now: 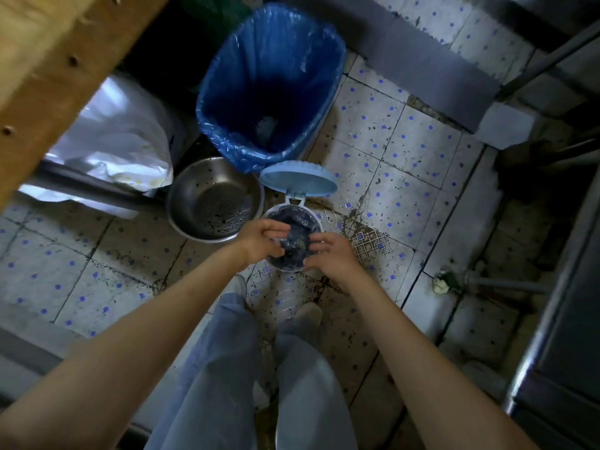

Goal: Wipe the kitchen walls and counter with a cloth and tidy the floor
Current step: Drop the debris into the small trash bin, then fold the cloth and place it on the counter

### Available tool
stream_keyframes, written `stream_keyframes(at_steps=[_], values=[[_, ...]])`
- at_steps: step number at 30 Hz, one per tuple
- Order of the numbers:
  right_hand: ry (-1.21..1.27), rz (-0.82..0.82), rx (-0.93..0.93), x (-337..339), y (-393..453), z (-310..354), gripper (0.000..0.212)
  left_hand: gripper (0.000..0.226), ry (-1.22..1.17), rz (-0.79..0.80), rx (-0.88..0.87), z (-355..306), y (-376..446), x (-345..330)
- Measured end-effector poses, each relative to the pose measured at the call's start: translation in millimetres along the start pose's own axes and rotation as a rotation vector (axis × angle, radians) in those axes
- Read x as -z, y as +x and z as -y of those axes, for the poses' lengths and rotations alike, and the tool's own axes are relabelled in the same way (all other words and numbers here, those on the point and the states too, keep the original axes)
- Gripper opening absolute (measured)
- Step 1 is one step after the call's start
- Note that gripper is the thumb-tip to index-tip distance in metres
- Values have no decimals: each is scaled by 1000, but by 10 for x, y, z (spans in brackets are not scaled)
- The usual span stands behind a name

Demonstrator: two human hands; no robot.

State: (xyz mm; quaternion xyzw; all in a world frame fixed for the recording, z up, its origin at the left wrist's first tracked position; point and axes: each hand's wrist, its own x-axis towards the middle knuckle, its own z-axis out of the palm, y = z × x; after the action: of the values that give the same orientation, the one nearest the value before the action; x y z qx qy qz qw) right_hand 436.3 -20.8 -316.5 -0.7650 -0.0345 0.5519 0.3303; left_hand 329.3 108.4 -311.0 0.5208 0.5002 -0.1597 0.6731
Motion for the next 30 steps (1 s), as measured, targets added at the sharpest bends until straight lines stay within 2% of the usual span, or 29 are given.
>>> stream_keyframes(at_steps=[5,15,18,22,30], values=[[-99,36,47,48,-250,125,56,48,-123,-58,-15,-28,-407,22],[-118,139,82,-109,-787,401,56,50,-239,-167,-88,173,-1049,322],[-146,152,78,-235,-992,513,55,49,-240,-181,-98,272,-1236,411],[-150,173,68,-488,-1262,581,40,48,-221,-207,-129,425,-1464,560],[-269,189,116,-936,-1297,517,38,41,-263,-307,-99,842,-1781,815]])
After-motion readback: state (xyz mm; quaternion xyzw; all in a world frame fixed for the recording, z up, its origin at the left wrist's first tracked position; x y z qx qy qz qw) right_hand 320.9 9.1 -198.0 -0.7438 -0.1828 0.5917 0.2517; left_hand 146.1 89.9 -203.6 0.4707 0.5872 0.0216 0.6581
